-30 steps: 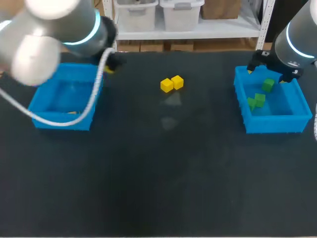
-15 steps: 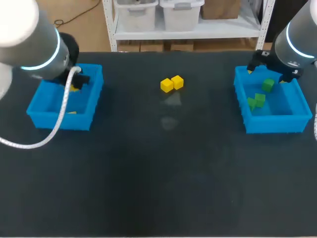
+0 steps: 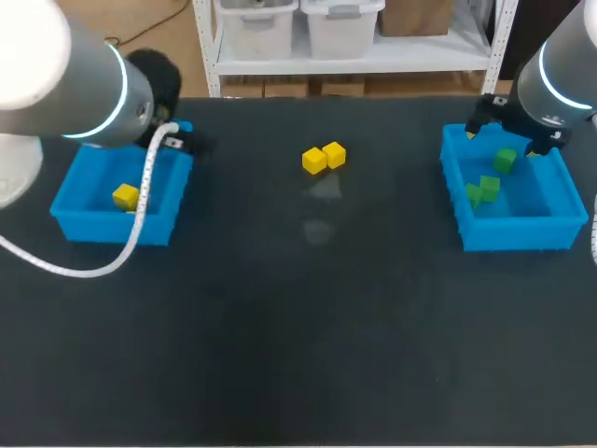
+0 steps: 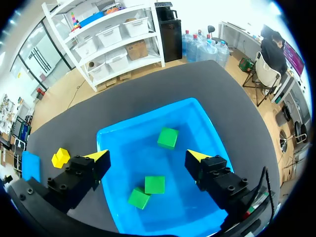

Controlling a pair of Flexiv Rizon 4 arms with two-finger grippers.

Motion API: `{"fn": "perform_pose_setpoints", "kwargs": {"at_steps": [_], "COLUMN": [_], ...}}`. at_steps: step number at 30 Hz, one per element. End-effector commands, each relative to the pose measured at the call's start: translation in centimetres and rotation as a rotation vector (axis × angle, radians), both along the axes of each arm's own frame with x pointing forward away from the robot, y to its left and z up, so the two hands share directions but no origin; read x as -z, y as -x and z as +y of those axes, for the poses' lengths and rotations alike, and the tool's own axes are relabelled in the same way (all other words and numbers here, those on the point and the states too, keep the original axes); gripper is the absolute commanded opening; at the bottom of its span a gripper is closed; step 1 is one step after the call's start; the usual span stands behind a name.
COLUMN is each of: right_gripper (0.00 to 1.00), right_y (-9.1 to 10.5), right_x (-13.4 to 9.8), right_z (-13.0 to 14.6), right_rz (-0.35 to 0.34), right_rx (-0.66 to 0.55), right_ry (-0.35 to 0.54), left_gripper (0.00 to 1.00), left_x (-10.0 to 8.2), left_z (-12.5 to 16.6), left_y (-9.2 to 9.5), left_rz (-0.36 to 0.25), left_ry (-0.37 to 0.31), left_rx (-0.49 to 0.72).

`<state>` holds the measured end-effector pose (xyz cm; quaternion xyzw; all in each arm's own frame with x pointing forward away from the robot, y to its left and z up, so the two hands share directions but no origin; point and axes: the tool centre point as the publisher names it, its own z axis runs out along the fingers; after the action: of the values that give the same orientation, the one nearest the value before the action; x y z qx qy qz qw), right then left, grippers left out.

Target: Put the green cubes in the right bin and the yellow cubes in the left bin.

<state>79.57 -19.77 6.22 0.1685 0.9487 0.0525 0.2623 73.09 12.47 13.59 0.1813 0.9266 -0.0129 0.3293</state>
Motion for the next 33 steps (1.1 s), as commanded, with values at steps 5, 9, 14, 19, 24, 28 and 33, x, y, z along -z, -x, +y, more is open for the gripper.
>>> {"fn": "perform_pose_setpoints", "kwargs": {"at_steps": [5,9,14,19,24,28,33], "right_gripper": [1.0,1.0,1.0,1.0,1.0,1.0,1.0], "right_y": [0.1,0.1,0.1,0.1,0.1,0.1,0.1], "right_x": [0.0,0.0,0.0,0.0,0.0,0.0,0.0], "right_z": [0.0,0.0,0.0,0.0,0.0,0.0,0.0], "right_rz": [-0.004,-0.004,-0.004,-0.004,-0.004,-0.004,-0.004], "right_rx": [0.002,0.002,0.002,0.002,0.002,0.002,0.002], "right_ry": [0.002,0.002,0.002,0.002,0.002,0.002,0.002], "left_gripper": [1.0,1.0,1.0,1.0,1.0,1.0,1.0], "left_x": [1.1,2.2,3.6,5.5,7.5,8.7,10.3], "left_z": [-7.3,-10.8,-14.4,-17.0,-18.7,-19.4,-19.6], "left_y": [-3.1,-4.3,-5.1,-5.3,-5.1,-5.1,-5.1], "left_rz": [0.046,0.075,0.124,0.174,0.228,0.262,0.297], "left_ry": [0.06,0.031,0.026,-0.02,-0.05,-0.06,-0.075], "left_rx": [0.251,0.326,0.409,0.469,0.512,0.521,0.52]}}
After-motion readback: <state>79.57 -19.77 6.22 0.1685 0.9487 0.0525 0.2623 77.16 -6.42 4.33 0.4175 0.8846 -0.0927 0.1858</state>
